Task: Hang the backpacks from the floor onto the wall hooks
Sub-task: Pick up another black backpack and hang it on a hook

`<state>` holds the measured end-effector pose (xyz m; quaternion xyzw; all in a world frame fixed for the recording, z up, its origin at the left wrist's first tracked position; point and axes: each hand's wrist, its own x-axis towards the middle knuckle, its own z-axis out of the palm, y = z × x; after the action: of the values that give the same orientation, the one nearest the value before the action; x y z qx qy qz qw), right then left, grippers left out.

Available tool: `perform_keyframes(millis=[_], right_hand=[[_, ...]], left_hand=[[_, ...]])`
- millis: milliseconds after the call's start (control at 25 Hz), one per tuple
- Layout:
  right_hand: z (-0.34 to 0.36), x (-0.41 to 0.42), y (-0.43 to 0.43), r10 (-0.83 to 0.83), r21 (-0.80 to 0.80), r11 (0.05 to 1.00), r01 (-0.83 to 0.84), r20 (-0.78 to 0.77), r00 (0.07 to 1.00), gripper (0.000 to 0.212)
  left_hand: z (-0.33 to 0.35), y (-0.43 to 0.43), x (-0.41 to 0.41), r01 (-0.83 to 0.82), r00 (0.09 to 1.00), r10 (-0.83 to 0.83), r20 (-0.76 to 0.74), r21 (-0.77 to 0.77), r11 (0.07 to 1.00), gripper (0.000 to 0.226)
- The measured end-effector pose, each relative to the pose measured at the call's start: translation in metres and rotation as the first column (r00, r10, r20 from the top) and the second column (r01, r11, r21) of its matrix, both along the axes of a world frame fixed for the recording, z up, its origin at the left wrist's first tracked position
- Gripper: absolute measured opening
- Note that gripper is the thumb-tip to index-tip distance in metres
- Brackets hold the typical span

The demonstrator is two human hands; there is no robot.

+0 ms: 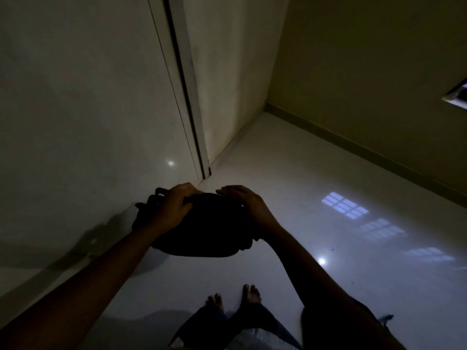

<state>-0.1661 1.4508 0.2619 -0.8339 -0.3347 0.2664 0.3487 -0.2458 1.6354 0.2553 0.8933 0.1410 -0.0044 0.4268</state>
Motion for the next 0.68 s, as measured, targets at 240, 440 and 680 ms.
perform_keyframes(millis=[240, 440, 680], right_hand=[[-0.018, 0.022, 0.001, 0.06, -0.313, 0.949, -0.044, 0.041, 0.997, 0.03], [-0.03, 0.009, 0.012, -0.005, -0.513, 0.852, 0.106, 0.196, 0.981, 0.022], [-0.049, -0.012, 0.037, -0.056, -0.572, 0.82, 0.028, -0.031, 0.998, 0.037]], left_hand=[[-0.01, -0.005, -0.007, -0.059, 0.997, 0.06, -0.042, 0.038, 0.998, 0.038], [-0.03, -0.04, -0.009, -0.148, 0.984, 0.147, -0.102, -0.003, 0.989, 0.03], [-0.043, -0.054, -0.001, -0.027, 0.964, -0.002, -0.265, -0.105, 0.994, 0.049]])
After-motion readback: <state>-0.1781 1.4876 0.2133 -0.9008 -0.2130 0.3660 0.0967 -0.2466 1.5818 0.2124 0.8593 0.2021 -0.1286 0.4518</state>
